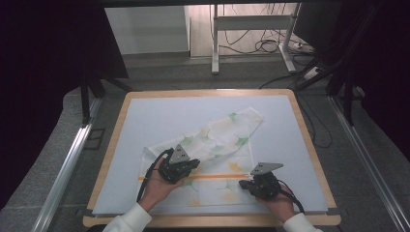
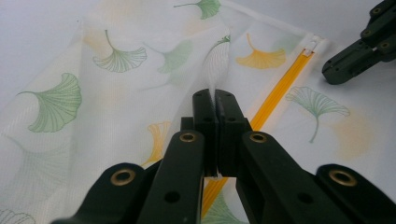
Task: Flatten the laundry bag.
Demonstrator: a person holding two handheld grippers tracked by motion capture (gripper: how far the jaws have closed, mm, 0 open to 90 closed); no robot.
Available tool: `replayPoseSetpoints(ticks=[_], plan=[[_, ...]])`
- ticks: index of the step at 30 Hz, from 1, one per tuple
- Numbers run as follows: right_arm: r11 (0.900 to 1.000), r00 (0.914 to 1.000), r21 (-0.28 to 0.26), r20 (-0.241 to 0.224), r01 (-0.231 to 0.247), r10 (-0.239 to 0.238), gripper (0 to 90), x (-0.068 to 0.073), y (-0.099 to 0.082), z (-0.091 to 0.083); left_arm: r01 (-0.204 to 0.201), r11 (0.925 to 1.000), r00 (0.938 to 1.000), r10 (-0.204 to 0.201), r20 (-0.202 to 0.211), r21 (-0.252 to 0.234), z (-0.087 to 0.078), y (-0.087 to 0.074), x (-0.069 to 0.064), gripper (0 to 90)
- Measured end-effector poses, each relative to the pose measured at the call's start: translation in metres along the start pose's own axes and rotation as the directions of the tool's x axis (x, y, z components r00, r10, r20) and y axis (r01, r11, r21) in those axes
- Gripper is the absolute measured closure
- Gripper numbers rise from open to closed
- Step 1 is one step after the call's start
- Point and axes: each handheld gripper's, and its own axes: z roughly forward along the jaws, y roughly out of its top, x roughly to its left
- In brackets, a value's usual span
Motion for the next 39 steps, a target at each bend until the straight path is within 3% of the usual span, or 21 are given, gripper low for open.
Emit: replayPoseSetpoints(ticks=[17, 39], plan=[[1.0000, 1.0000, 0.000, -0.003, -0.004, 0.004, 89.3, 0.000, 0.000, 0.000, 0.064, 0.9967, 0.9970, -0.066, -0.039, -0.051, -0.015, -0.003, 0.028, 89.2], [0.9999, 0.9999, -0.002, -0.007, -0.012, 0.012, 89.3, -0.001, 0.000, 0.000, 0.110, 0.9932, 0.9907, -0.113, -0.077, -0.039, -0.019, -0.007, 0.055, 89.2]])
